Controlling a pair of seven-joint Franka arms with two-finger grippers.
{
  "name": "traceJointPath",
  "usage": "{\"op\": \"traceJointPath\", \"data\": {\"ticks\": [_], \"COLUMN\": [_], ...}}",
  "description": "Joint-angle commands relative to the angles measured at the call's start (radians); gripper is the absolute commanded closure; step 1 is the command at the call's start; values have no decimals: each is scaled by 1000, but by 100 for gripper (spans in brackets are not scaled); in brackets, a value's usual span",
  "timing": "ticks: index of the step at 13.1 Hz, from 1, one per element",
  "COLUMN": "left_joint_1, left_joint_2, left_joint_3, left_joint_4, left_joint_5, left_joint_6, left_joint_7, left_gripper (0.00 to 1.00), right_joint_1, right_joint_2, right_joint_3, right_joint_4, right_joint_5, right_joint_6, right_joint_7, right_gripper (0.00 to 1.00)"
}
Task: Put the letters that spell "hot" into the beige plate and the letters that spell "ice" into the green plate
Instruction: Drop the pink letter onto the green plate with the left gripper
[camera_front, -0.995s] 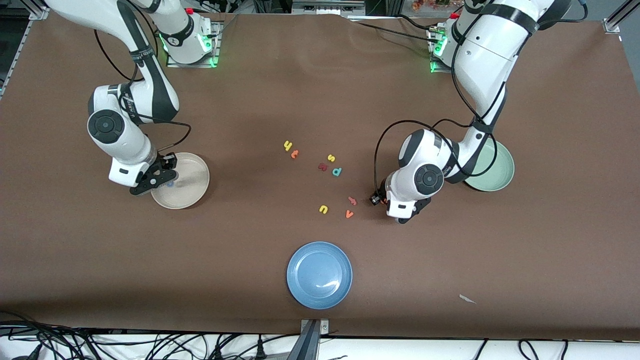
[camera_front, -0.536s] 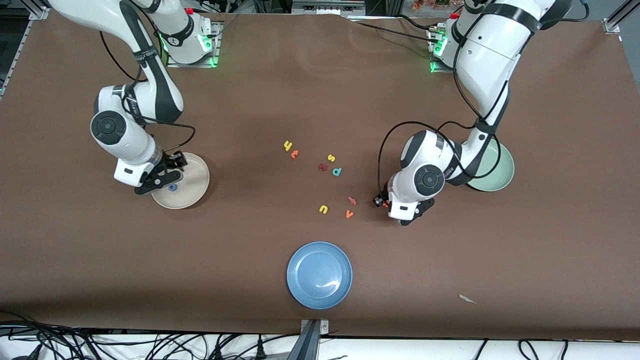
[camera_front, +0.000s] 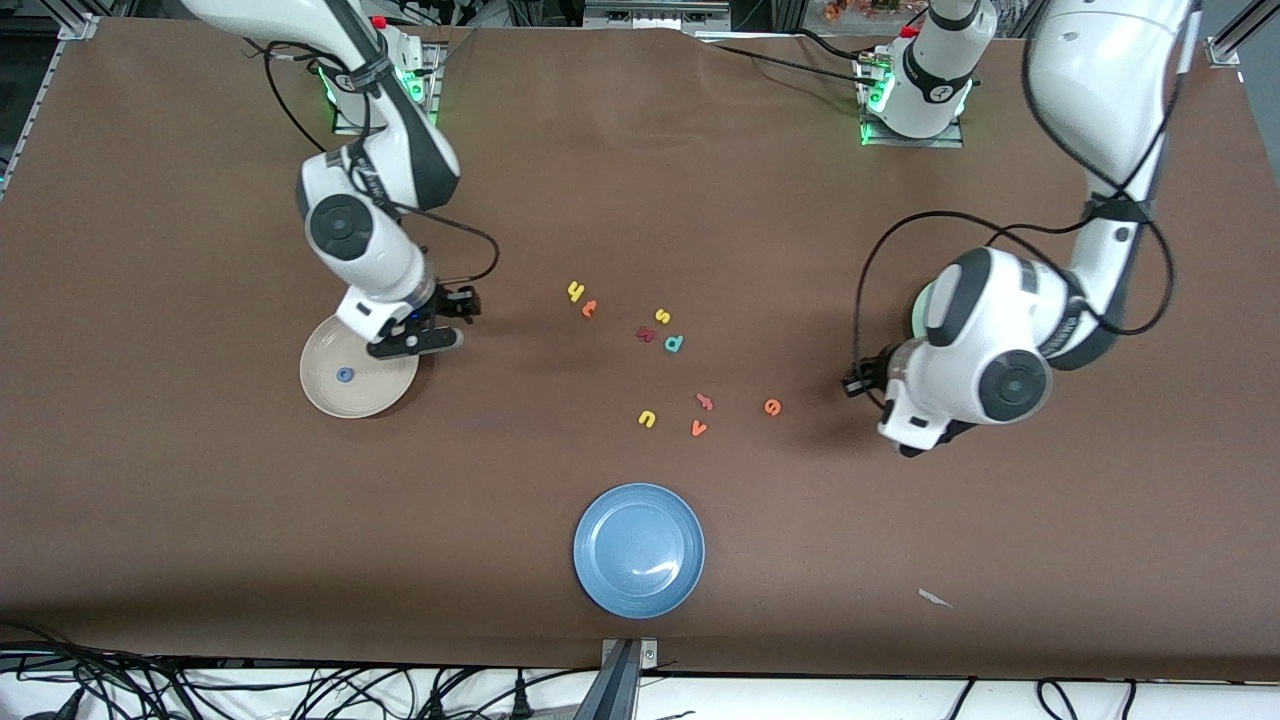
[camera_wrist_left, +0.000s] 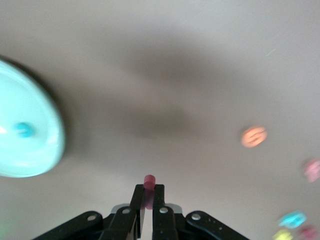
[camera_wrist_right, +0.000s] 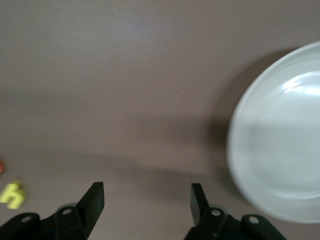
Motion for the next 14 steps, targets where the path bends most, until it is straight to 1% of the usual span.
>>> {"op": "traceJointPath", "data": {"ticks": [1, 3, 5, 7, 8, 11, 12, 14], "left_joint_1": [90, 162, 216, 236, 251, 288, 291, 302], "left_joint_2": [-4, 0, -1, 9, 17, 23, 25, 25], "left_joint_3": [-4, -2, -4, -4, -4, -5, -5, -7], "left_joint_4": [-28, -56, -118, -198, -221, -266, -266, -266], "left_joint_5": [18, 21, 75, 167, 197, 199, 197, 192], "left_joint_6": [-114, -165, -180, -169, -163, -120, -120, -120], "left_joint_7": [229, 340, 430, 474, 483, 514, 515, 515], "left_gripper": [100, 100, 100, 100, 100, 100, 81, 28], "right_joint_1": [32, 48, 84, 114, 128, 186, 203, 211], "right_joint_2": [3, 9, 25, 48, 64, 109, 120, 134], "right_joint_3": [56, 74, 75, 87, 88, 90, 90, 90], "right_joint_4": [3, 3, 3, 3, 3, 4, 4, 3], "right_joint_5": [13, 13, 13, 11, 11, 10, 8, 4], "right_joint_6": [10, 36, 70, 114, 143, 216, 232, 237], "right_joint_7": [205, 328, 455, 588, 645, 759, 774, 781], "right_gripper": [22, 22, 22, 22, 22, 22, 22, 23]}}
